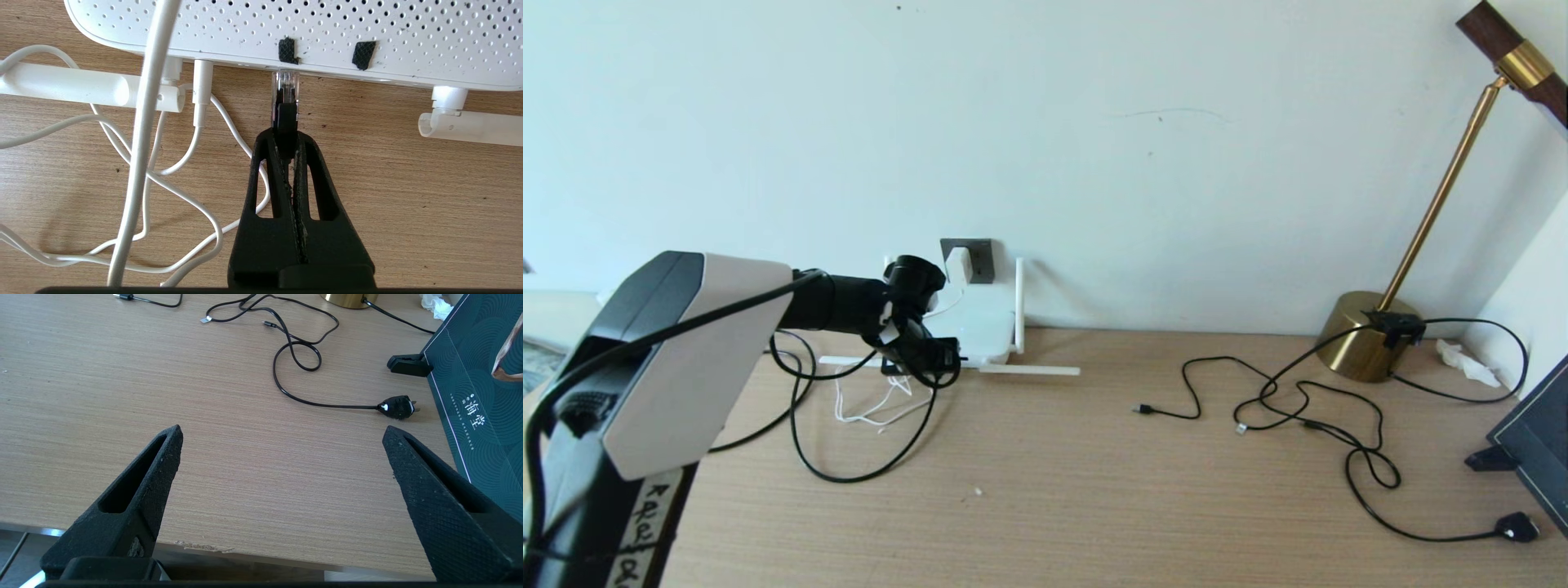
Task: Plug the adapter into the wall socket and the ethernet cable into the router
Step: Plug cable into router interface
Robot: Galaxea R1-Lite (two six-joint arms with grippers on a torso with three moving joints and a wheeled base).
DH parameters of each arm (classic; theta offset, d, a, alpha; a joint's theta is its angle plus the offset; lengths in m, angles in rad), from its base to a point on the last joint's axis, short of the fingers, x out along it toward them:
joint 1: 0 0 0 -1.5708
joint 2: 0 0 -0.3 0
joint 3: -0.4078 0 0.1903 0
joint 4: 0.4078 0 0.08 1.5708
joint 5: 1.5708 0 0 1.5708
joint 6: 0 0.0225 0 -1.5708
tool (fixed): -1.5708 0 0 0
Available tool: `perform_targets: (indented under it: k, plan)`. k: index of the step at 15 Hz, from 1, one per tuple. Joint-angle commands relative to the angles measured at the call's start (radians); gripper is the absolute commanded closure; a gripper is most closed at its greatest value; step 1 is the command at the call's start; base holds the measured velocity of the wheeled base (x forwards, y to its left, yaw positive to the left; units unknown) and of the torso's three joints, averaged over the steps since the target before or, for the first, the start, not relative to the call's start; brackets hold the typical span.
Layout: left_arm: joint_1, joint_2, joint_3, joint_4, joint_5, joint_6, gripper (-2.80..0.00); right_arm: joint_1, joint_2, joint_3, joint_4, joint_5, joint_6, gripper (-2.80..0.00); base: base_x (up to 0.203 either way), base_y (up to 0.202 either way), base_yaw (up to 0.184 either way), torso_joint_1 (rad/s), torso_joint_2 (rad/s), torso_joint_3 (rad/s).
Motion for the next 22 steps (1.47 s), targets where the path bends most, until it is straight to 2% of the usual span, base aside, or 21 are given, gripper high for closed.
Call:
perform_targets:
  k: [1, 22]
  plan:
    - [0.001, -0.004, -0.001, 0.001, 0.001, -0.001, 0.0, 0.0, 0.001, 0.0, 0.002, 0.001, -0.001, -2.8, 0.0, 0.0, 0.0, 0.0, 0.0, 0.0]
    - [0.017, 0.016, -0.03, -0.003, 0.001, 0.028, 0.0, 0.0, 0.001, 0.0, 0.002, 0.001, -0.001, -2.8, 0.0, 0.0, 0.0, 0.0, 0.0, 0.0]
